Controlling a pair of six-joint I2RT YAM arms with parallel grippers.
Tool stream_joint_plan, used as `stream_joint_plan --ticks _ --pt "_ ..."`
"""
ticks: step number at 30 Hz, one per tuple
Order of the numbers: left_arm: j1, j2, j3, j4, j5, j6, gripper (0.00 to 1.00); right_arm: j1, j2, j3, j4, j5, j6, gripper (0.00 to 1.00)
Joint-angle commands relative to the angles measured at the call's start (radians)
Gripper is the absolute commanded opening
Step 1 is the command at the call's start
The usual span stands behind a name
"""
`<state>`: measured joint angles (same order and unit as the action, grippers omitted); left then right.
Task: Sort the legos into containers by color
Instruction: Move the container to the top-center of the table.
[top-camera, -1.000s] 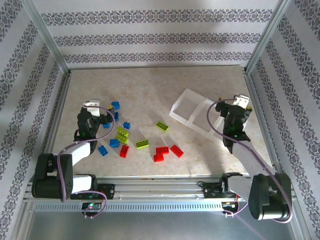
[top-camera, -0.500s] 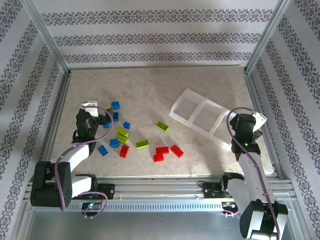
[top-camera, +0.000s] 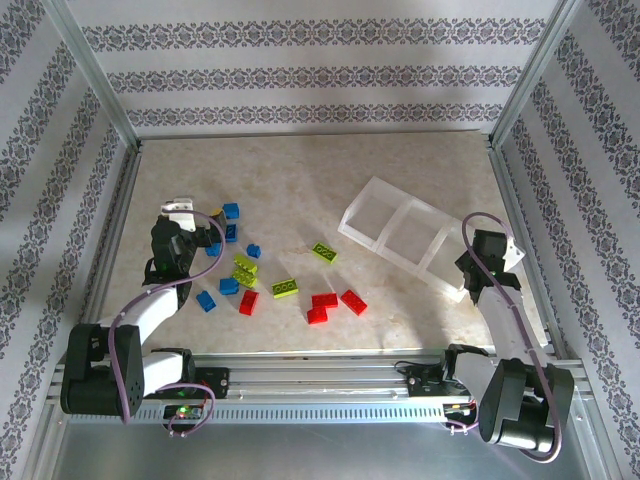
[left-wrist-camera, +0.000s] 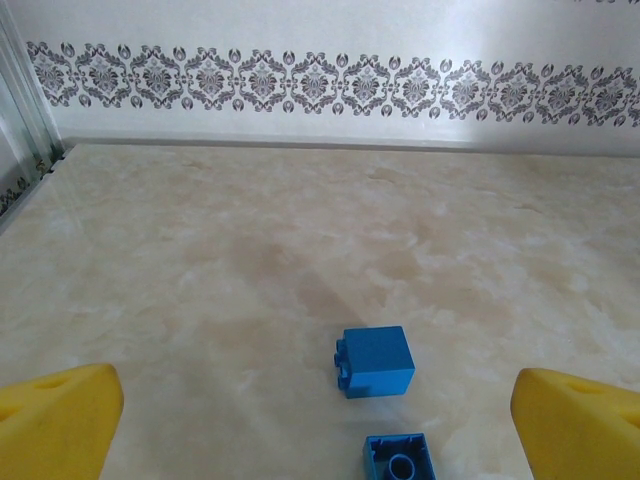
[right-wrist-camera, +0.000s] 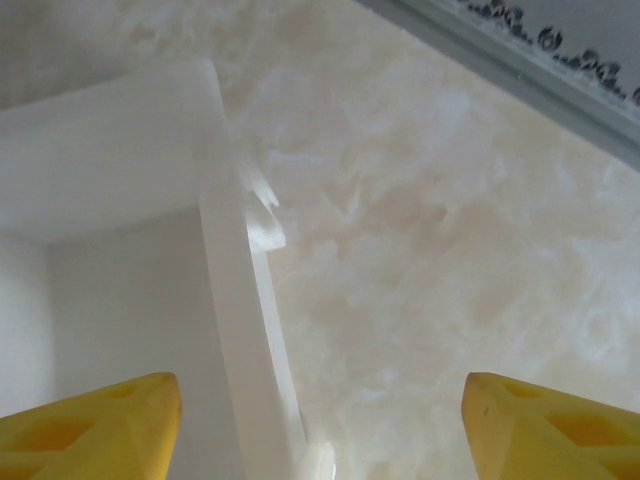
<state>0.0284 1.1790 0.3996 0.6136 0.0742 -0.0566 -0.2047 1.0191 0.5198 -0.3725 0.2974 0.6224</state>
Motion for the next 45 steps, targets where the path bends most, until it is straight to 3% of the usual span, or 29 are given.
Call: stream_joint_plan --ticks 1,18,29,45 --pt "0.013 -0.037 0.020 -0.036 -0.017 0.004 1.00 -0.012 0.037 0.041 -0.017 -0.048 0.017 0.71" --pt "0.013 -0.061 0.016 -0.031 -0.025 -0.008 1.00 -0.013 0.110 0.058 0.038 -0.141 -0.073 0.37" --pt "0.013 -0.057 0.015 -0.017 -0.025 -0.014 1.00 0.017 0.244 0.155 0.064 -0.244 -0.180 0.18" --pt "0.013 -0.099 0.007 -0.044 -0.038 -0.008 1.00 0.292 0.575 0.482 0.020 -0.140 -0.329 0.18"
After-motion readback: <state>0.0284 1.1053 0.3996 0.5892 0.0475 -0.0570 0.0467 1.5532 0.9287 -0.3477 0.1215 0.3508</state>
